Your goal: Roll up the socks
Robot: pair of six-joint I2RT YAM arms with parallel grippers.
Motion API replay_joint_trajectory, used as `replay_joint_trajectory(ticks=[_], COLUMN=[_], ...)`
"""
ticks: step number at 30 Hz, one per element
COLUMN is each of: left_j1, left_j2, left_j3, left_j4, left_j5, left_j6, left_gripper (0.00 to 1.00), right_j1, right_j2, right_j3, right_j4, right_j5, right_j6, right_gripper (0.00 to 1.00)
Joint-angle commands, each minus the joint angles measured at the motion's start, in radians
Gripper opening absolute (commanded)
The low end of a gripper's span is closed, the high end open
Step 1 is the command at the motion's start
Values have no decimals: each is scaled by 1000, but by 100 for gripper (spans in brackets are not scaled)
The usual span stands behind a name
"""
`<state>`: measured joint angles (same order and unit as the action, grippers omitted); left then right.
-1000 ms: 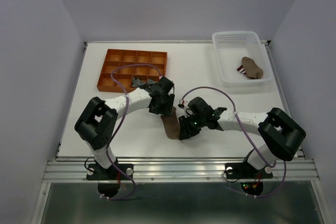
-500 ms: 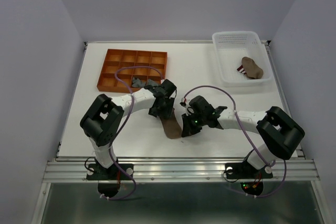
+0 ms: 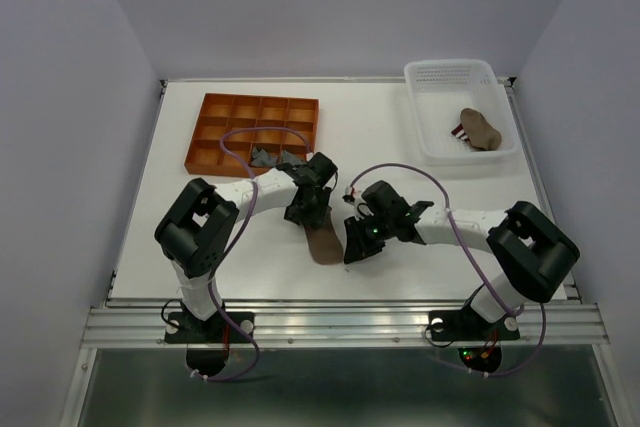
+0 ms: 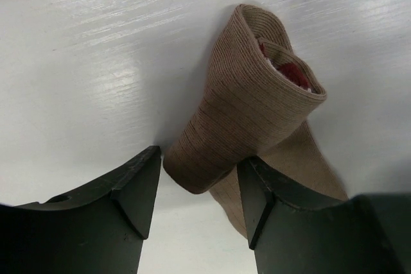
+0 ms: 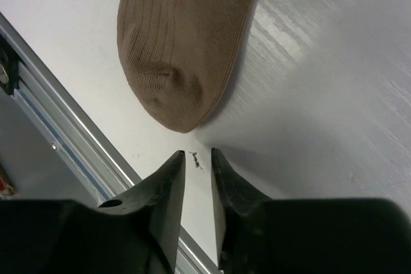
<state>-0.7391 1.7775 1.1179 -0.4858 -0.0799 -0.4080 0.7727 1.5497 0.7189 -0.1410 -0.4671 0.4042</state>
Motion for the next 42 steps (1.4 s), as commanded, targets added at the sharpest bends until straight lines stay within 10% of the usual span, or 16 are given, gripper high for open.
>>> replay_joint_trajectory(ticks=[1,20,28,42], left_j1=[-3,-5,-3,-2], left_j2=[3,-23,-29,-24], left_j3=[13,-43,-63,-87], left_j4=[-37,1,29,-108], left_j5=[-26,2,25,-118], left_j6=[-23,-112,-127,-64], left_gripper=[60,59,59,59], right_j1=[-4,-4,-4,-104], right_j2=[-20,107,128,95], right_j3=[11,47,48,62], right_j4=[35,129,123,-74], right_j5=[-29,-41,45,171], right_j6=[-44,113,157,62], right_gripper=[37,44,1,1])
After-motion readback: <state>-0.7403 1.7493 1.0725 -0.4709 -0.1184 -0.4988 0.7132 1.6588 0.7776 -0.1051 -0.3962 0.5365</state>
